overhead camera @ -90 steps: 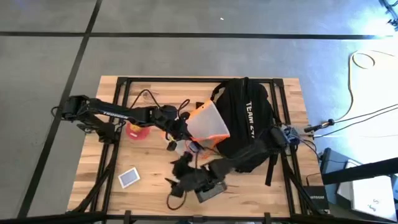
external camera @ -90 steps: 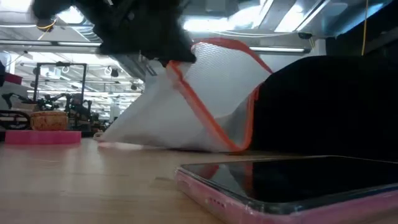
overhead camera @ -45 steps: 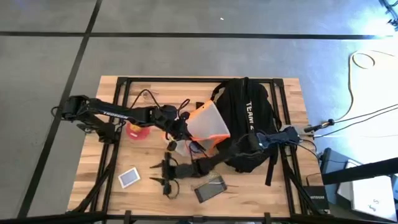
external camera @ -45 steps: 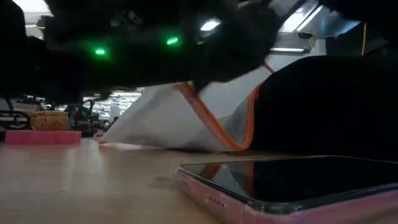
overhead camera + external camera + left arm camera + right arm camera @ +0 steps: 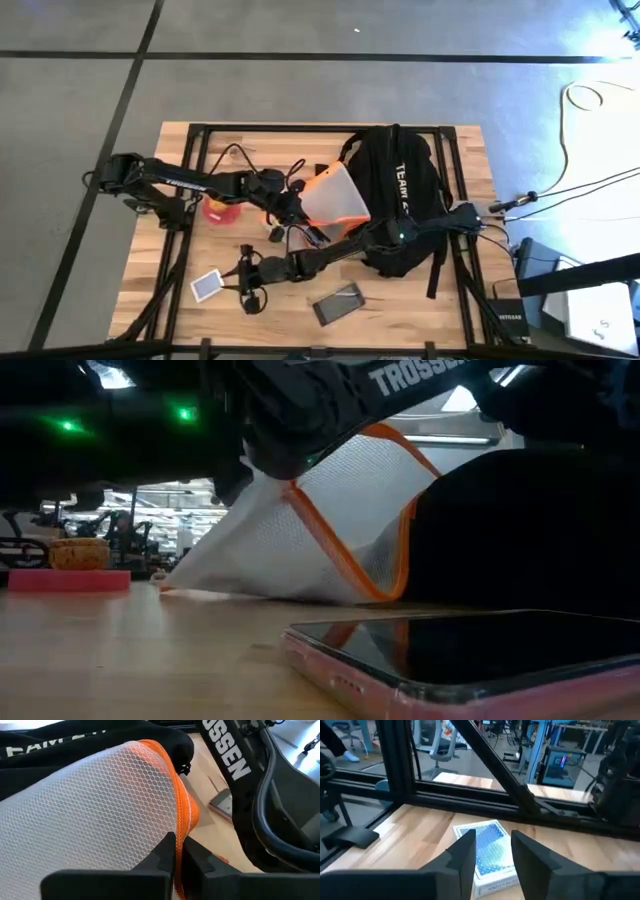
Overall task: Unpack backpack
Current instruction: Put the blue game card deck into the transparent white zip bag
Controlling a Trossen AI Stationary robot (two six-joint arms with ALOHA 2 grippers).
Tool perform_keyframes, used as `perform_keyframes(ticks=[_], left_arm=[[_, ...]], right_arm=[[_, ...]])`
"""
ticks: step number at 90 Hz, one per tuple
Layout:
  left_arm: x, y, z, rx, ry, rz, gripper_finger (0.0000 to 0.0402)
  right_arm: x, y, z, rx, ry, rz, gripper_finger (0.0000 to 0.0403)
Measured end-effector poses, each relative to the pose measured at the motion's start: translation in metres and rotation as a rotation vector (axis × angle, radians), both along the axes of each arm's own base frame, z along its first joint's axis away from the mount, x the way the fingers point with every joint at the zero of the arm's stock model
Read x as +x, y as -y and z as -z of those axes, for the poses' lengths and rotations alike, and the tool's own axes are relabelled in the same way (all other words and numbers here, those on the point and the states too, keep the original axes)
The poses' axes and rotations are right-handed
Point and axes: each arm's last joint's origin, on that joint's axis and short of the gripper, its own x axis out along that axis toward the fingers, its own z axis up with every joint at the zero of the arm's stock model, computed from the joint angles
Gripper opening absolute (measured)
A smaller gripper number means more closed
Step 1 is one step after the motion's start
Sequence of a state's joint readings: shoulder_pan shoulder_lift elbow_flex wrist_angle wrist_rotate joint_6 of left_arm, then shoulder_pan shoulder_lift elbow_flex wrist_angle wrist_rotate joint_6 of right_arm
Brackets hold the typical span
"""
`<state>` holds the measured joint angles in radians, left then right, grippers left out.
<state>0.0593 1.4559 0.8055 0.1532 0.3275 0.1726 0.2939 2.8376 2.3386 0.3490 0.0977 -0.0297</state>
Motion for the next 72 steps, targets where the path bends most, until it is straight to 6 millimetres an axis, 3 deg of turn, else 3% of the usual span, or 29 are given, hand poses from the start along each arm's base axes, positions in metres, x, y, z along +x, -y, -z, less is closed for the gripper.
perform_keyframes(ticks=[16,26,41,49,61,72], left_arm=[[0.0,0.0,0.0,-0.001,-0.003,0.0,0.0],[0.0,0.0,0.0,-0.001,-0.003,0.0,0.0],[0.0,0.0,0.001,-0.001,-0.006,0.001,0.0],[0.0,0.0,0.0,0.006,0.007,0.004,0.0],[0.002,0.0,-0.004,-0.007,0.048,-0.004,0.0],[0.003,0.0,-0.005,-0.008,0.058,-0.005,0.0]], right_arm=[[-0.001,-0.002,0.003,0.023,-0.024,0.005,0.0093],[-0.002,-0.006,0.0,0.026,-0.025,0.012,0.0063],[-0.01,-0.005,0.002,0.043,-0.274,0.052,0.0006],[-0.019,-0.002,-0.016,0.018,-0.407,0.07,0.0006],[-0.029,-0.002,-0.048,-0.013,-0.464,0.058,0.0001],[-0.044,-0.003,-0.055,-0.089,-0.602,0.068,0.0]])
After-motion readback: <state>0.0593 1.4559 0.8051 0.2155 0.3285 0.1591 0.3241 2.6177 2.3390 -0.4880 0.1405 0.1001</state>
